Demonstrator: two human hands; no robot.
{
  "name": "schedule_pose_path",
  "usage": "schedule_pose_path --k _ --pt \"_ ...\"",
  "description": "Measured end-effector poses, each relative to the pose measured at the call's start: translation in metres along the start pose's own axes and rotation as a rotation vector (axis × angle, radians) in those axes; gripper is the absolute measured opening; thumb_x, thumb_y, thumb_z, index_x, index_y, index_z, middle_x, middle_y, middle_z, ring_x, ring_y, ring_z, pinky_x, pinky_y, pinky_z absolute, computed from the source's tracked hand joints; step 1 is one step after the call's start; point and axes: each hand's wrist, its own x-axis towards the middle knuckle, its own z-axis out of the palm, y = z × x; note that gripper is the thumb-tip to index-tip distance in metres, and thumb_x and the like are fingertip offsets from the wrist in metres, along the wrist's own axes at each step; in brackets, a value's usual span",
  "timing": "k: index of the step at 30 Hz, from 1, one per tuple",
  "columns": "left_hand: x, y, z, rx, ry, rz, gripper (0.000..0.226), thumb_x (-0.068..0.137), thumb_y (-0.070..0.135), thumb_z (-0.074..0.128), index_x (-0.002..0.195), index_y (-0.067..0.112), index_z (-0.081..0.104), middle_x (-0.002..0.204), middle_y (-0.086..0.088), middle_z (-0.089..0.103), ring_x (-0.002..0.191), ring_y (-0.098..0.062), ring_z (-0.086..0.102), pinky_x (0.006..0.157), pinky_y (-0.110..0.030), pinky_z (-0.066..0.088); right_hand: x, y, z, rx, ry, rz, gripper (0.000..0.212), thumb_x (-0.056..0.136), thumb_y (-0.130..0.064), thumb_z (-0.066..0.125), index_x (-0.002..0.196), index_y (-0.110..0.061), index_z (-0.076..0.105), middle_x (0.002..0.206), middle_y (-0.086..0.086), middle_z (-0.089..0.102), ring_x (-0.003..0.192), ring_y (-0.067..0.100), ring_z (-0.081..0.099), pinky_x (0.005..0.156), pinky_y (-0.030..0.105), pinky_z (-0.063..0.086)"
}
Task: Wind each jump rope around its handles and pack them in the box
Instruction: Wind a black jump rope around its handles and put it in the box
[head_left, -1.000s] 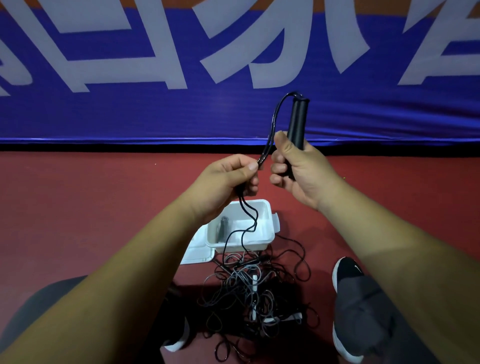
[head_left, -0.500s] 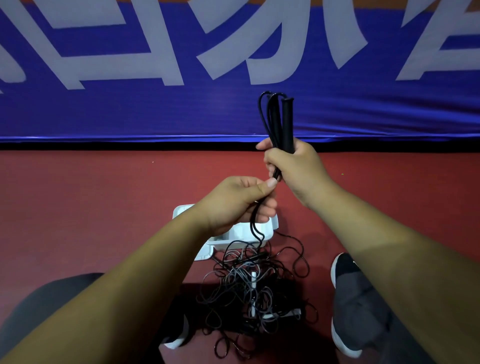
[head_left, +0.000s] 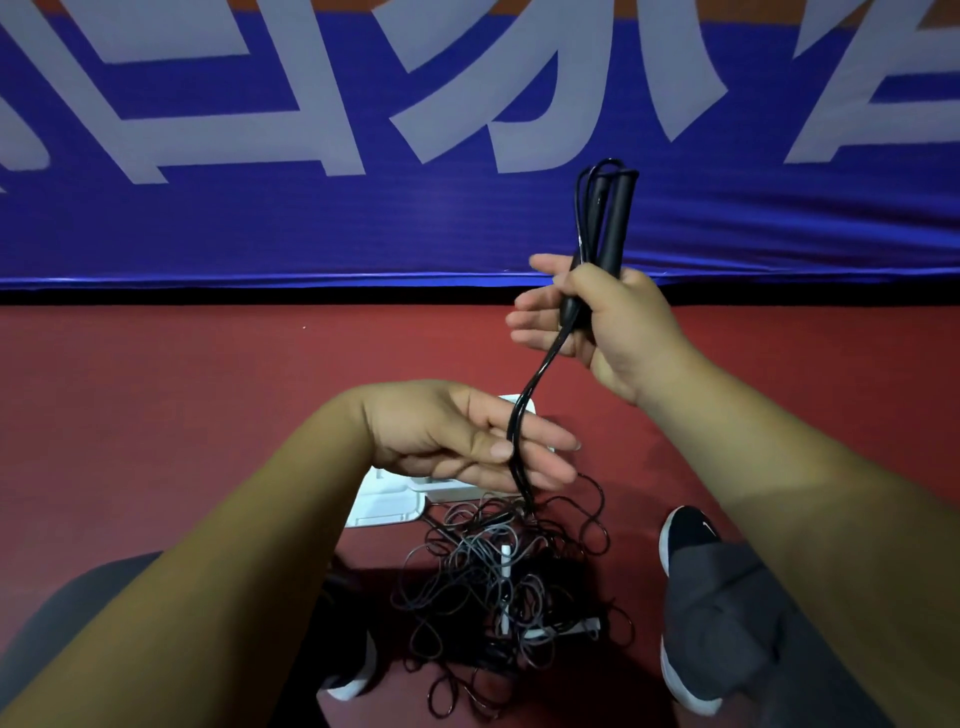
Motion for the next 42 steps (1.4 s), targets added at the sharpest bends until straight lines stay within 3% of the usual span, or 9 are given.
schedule_pose_path --k 3,7,11,16,23,28,34,38,42 --pt "0.001 0.005 0.005 0.001 -0.038 0.005 0.05 0.103 -0.006 0.045 0.151 0.008 0.052 0.145 -0.019 0.061 0.139 -0.034 0.056 0.122 -0.046 0.037 -0.002 -0.006 -0.002 0.066 -0.021 0.031 0.034 0.106 -0.004 0.046 0.137 0.006 0.056 0.094 0.026 0.076 0.093 0.043 0.078 0.068 0.04 0.065" --pt "0.009 0.012 0.013 0.165 0.158 -0.038 0.03 0.101 0.0 0.058 0.124 0.011 0.074 0.111 -0.015 0.077 0.106 -0.031 0.074 0.091 -0.032 0.059 -0.002 -0.009 0.001 0.121 0.026 0.028 0.038 0.105 -0.001 0.048 0.143 0.0 0.053 0.077 0.015 0.071 0.071 0.028 0.076 0.062 0.038 0.064" --pt "0.01 0.02 0.018 0.221 0.456 0.009 0.017 0.095 0.015 0.07 0.107 0.017 0.081 0.098 -0.012 0.079 0.091 -0.022 0.076 0.075 -0.026 0.059 0.009 -0.016 -0.007 0.115 0.087 -0.015 0.038 0.102 0.0 0.058 0.139 -0.009 0.062 0.066 0.002 0.048 0.051 0.01 0.044 0.064 0.038 0.063" --pt "0.014 0.022 0.016 0.257 0.674 0.161 0.02 0.098 0.013 0.069 0.116 0.015 0.079 0.097 -0.015 0.078 0.092 -0.031 0.077 0.084 -0.035 0.061 0.015 -0.024 -0.02 0.083 0.147 -0.069 0.033 0.1 -0.003 0.069 0.132 -0.008 0.066 0.066 0.002 0.046 0.051 0.011 0.042 0.07 0.04 0.063" --pt "0.022 0.017 0.026 0.285 0.608 0.22 0.025 0.1 0.016 0.065 0.124 0.015 0.074 0.089 -0.014 0.075 0.082 -0.029 0.075 0.078 -0.035 0.059 0.019 -0.021 -0.026 0.165 0.192 -0.056 0.033 0.1 -0.003 0.068 0.131 -0.011 0.067 0.064 0.0 0.042 0.051 0.012 0.038 0.065 0.033 0.06" --pt "0.024 -0.001 0.013 0.287 0.375 0.003 0.028 0.105 0.013 0.058 0.128 0.001 0.069 0.107 -0.016 0.077 0.096 -0.024 0.072 0.088 -0.03 0.056 0.014 -0.02 -0.021 0.172 0.16 0.0 0.029 0.103 -0.005 0.059 0.131 -0.005 0.068 0.066 -0.001 0.048 0.052 0.01 0.044 0.058 0.03 0.057" --pt "0.027 -0.031 -0.009 0.607 0.157 -0.368 0.03 0.099 0.007 0.068 0.125 0.019 0.077 0.116 -0.002 0.079 0.112 -0.009 0.07 0.099 -0.021 0.048 0.013 -0.022 -0.022 0.103 0.154 -0.054 0.027 0.104 -0.003 0.056 0.128 0.002 0.065 0.072 0.005 0.056 0.054 0.014 0.055 0.067 0.039 0.063" --pt "0.033 -0.034 -0.013 0.738 0.384 -0.319 0.017 0.096 0.014 0.074 0.11 0.021 0.081 0.098 0.001 0.082 0.091 -0.009 0.072 0.086 -0.028 0.055 0.013 -0.025 -0.023 0.093 0.185 -0.098 0.028 0.105 -0.003 0.056 0.13 0.008 0.06 0.071 0.011 0.061 0.059 0.023 0.066 0.067 0.045 0.064" --pt "0.024 -0.002 -0.005 0.517 0.699 -0.066 0.011 0.103 0.011 0.065 0.11 0.009 0.073 0.091 -0.005 0.079 0.084 -0.015 0.074 0.077 -0.034 0.058 0.015 -0.033 -0.031 0.079 0.258 -0.157 0.031 0.107 -0.007 0.056 0.132 0.012 0.053 0.072 0.015 0.069 0.072 0.035 0.077 0.068 0.049 0.065"
